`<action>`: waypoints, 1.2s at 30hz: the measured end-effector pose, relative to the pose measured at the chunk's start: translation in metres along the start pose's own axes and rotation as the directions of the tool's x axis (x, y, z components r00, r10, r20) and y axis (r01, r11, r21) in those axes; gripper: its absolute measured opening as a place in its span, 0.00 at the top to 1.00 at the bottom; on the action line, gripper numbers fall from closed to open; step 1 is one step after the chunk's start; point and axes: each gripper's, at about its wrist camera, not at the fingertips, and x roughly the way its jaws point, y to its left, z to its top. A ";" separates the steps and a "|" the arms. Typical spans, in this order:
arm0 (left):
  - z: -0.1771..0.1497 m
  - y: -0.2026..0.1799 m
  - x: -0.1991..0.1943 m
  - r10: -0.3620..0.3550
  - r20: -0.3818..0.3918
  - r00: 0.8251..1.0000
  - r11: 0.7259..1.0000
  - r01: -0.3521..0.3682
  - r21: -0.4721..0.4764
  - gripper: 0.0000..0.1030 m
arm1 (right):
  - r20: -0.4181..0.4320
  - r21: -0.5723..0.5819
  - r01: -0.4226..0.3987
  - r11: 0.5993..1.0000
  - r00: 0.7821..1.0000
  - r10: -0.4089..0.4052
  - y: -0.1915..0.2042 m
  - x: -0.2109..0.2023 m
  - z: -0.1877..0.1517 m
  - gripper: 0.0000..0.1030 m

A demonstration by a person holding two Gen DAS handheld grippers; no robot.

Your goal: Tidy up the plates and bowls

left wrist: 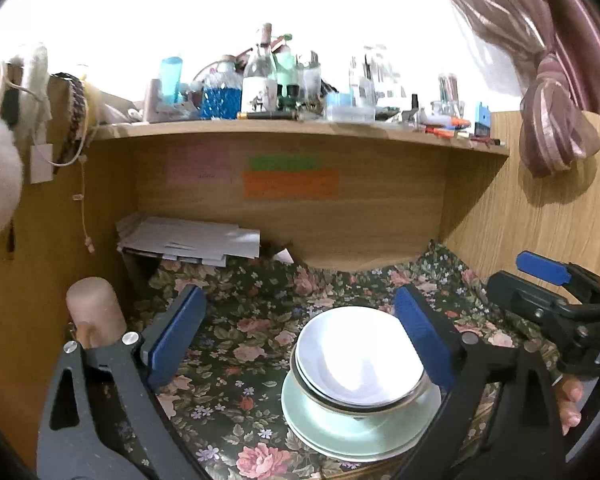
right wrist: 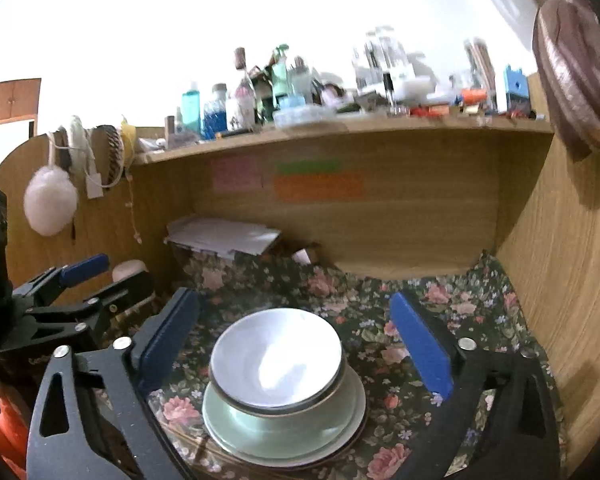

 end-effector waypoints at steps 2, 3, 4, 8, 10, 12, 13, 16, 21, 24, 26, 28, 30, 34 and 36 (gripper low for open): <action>-0.002 0.001 -0.006 0.006 0.008 1.000 1.000 -0.006 -0.011 0.03 | 0.026 -0.005 0.005 1.000 1.000 -0.005 0.003 -0.007 -0.001 0.00; -0.004 0.002 -0.008 0.010 0.011 1.000 1.000 -0.010 -0.016 0.03 | 0.033 -0.005 0.007 1.000 0.999 -0.007 0.004 -0.009 -0.002 0.00; -0.004 0.002 -0.010 0.014 0.014 1.000 1.000 -0.013 -0.020 0.02 | 0.038 -0.004 0.008 1.000 0.999 -0.008 0.005 -0.010 -0.003 0.00; -0.007 0.004 -0.015 0.027 0.025 0.999 0.999 -0.026 -0.033 0.01 | 0.036 0.012 -0.002 1.000 0.999 0.002 0.003 -0.014 -0.005 0.00; -0.009 0.004 -0.015 0.030 0.029 0.999 0.999 -0.029 -0.032 0.01 | 0.035 0.015 0.000 1.000 0.999 -0.001 0.003 -0.012 -0.006 0.00; -0.011 0.004 -0.016 0.032 0.031 0.999 0.999 -0.031 -0.028 0.01 | 0.034 0.014 0.001 1.000 0.999 -0.001 0.003 -0.013 -0.007 0.00; -0.011 0.003 -0.016 0.032 0.031 0.999 0.999 -0.031 -0.029 0.01 | 0.033 0.013 0.003 1.000 0.999 -0.003 0.003 -0.012 -0.007 0.00; -0.013 0.002 -0.016 0.025 0.031 0.999 0.999 -0.025 -0.025 0.01 | 0.032 0.009 0.005 1.000 0.999 -0.005 0.004 -0.012 -0.008 0.00; -0.014 0.002 -0.012 0.016 0.026 1.000 1.000 -0.016 -0.027 0.01 | 0.025 0.013 0.001 1.000 1.000 -0.002 0.003 -0.009 -0.009 0.00; -0.014 0.002 -0.010 0.012 0.022 1.000 1.000 -0.012 -0.025 0.01 | 0.018 0.020 -0.003 1.000 1.000 0.003 0.002 -0.006 -0.009 0.00; -0.014 0.002 -0.008 0.009 0.019 1.000 1.000 -0.008 -0.027 0.01 | 0.014 0.022 -0.006 1.000 1.000 0.006 0.001 -0.004 -0.009 0.00; -0.014 0.002 -0.007 0.008 0.018 1.000 1.000 -0.008 -0.027 0.01 | 0.015 0.023 -0.004 1.000 1.000 0.004 0.001 -0.004 -0.009 0.00; -0.014 0.002 -0.006 0.007 0.017 1.000 1.000 -0.007 -0.027 0.01 | 0.014 0.023 -0.009 1.000 1.000 0.008 0.000 -0.003 -0.009 0.00; -0.014 0.001 -0.007 0.011 0.018 1.000 1.000 -0.010 -0.027 0.01 | 0.016 0.025 -0.009 1.000 1.000 0.009 -0.001 -0.004 -0.009 0.00; -0.014 0.001 -0.007 0.009 0.018 1.000 1.000 -0.009 -0.027 0.00 | 0.015 0.024 -0.008 1.000 1.000 0.008 -0.001 -0.003 -0.009 0.00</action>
